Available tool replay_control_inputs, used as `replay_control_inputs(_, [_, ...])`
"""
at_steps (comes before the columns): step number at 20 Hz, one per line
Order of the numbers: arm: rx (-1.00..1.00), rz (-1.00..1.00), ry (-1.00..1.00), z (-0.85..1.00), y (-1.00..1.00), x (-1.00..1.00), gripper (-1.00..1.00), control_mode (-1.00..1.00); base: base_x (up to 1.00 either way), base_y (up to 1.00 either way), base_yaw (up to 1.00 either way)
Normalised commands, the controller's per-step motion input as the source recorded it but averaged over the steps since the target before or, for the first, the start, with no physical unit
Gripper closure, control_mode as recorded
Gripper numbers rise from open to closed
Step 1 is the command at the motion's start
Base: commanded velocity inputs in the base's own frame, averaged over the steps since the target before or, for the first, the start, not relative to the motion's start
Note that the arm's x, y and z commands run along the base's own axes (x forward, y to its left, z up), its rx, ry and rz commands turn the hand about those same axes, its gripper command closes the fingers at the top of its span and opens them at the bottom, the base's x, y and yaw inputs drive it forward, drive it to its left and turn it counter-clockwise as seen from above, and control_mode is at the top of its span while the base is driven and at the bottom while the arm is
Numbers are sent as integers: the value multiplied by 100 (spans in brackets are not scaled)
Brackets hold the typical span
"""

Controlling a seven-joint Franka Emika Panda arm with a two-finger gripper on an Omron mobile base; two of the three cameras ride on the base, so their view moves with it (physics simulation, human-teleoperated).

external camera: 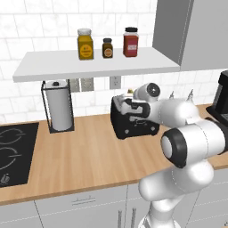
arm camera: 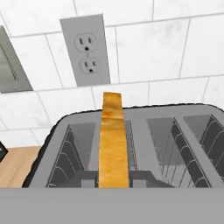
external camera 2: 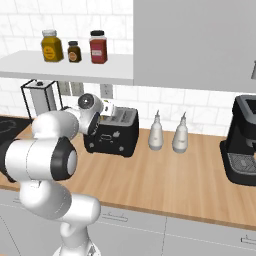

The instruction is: Start the toaster. Once the lever pops up, take the bread to the plate on the dining counter.

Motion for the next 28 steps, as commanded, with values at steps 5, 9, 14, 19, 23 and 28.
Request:
replay_control_inputs(5, [0, 0, -1, 47, 0, -29, 100, -100, 0, 0, 0])
replay_control_inputs(9, [0, 0, -4, 51, 0, -35, 100, -100, 0, 0, 0])
replay_control_inputs(14, [0, 0, -1, 30, 0, -60, 100, -100, 0, 0, 0])
replay_control_inputs(19, [0, 0, 0, 37, 0, -50, 100, -100, 0, 0, 0])
replay_control_inputs(23, [-2, 0, 6, 35, 0, -67, 100, -100, 0, 0, 0])
replay_control_inputs(28, [-5, 0, 9, 4, -4, -87, 100, -100, 0, 0, 0])
